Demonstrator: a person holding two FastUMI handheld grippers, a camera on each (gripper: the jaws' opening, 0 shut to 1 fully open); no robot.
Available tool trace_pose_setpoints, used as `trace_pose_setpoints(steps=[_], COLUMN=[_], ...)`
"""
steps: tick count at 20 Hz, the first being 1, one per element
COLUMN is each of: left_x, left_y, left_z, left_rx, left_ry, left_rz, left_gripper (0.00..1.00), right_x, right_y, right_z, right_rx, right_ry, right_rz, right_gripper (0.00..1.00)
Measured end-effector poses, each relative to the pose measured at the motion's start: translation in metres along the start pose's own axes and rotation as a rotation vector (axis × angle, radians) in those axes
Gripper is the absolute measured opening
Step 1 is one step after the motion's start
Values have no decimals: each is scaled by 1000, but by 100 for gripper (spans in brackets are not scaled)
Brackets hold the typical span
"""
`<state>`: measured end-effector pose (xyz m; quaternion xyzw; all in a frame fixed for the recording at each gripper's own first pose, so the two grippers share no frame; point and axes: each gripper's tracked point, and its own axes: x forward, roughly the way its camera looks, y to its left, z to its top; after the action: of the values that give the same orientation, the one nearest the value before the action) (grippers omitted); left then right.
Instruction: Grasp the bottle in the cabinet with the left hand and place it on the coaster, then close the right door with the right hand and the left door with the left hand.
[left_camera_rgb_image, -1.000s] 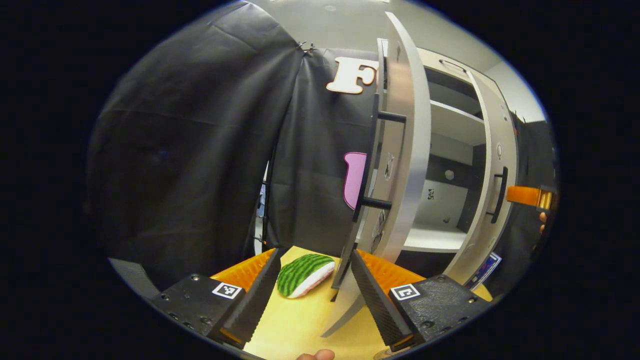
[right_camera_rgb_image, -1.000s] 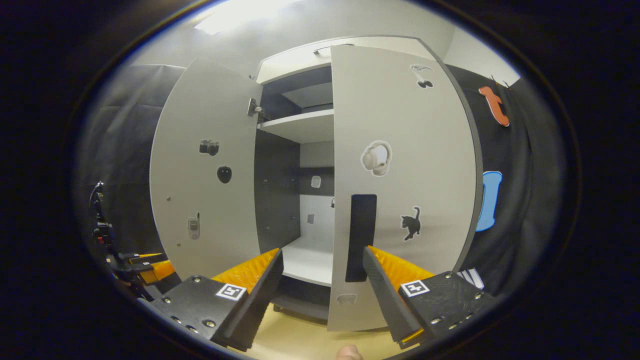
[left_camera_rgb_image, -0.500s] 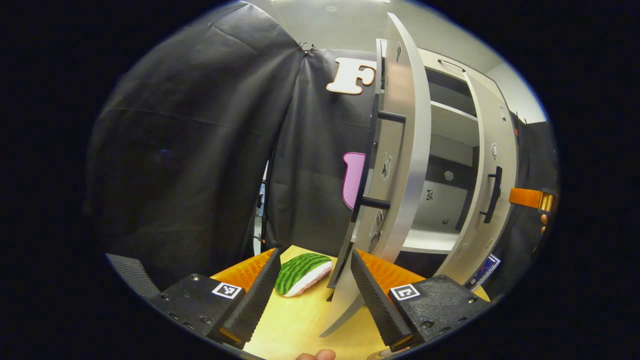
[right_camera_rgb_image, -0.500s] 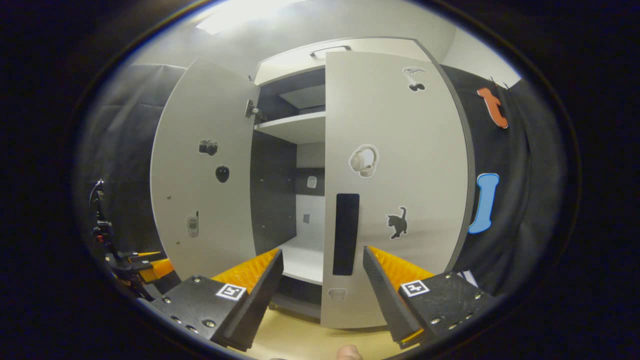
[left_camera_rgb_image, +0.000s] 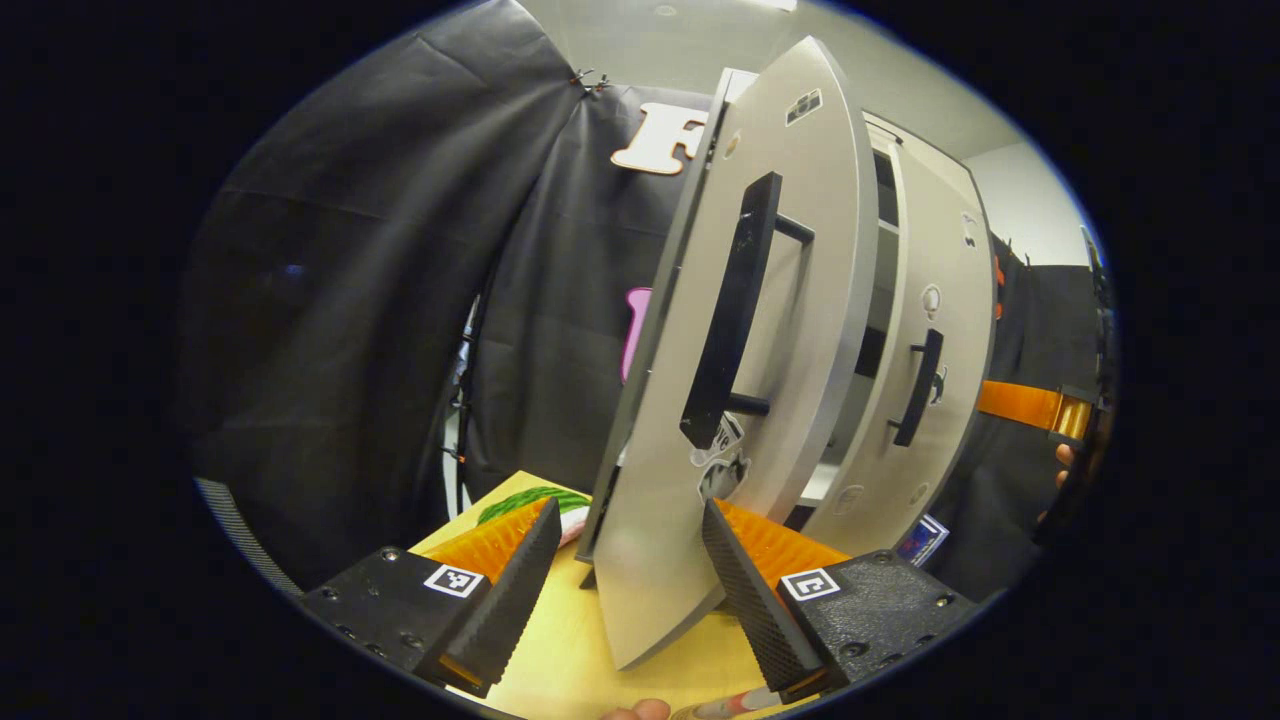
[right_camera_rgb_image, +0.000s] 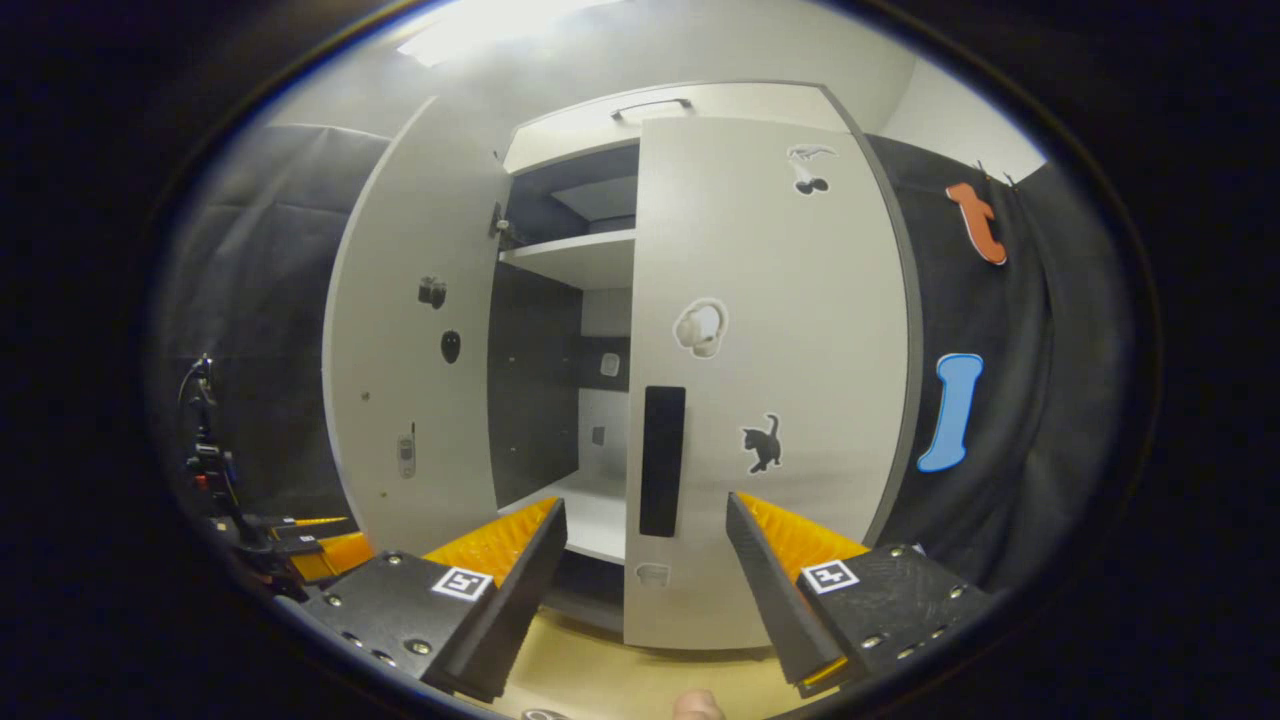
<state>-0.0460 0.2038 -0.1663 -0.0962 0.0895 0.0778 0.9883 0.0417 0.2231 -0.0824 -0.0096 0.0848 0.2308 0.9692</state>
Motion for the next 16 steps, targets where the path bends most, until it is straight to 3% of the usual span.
trace_pose_setpoints(steps=[9,16], left_x=[6,2], left_y=[-98,-126], left_z=[-41,-40], left_rx=[9,80], left_ry=[110,111], left_rz=[-248,-329], left_gripper=[93,93], right_x=[-15,-25], right_y=[-13,-26], right_z=[-2,-9], right_rx=[-9,-27], right_ry=[1,7], right_rz=[-36,-71], right_gripper=[96,96])
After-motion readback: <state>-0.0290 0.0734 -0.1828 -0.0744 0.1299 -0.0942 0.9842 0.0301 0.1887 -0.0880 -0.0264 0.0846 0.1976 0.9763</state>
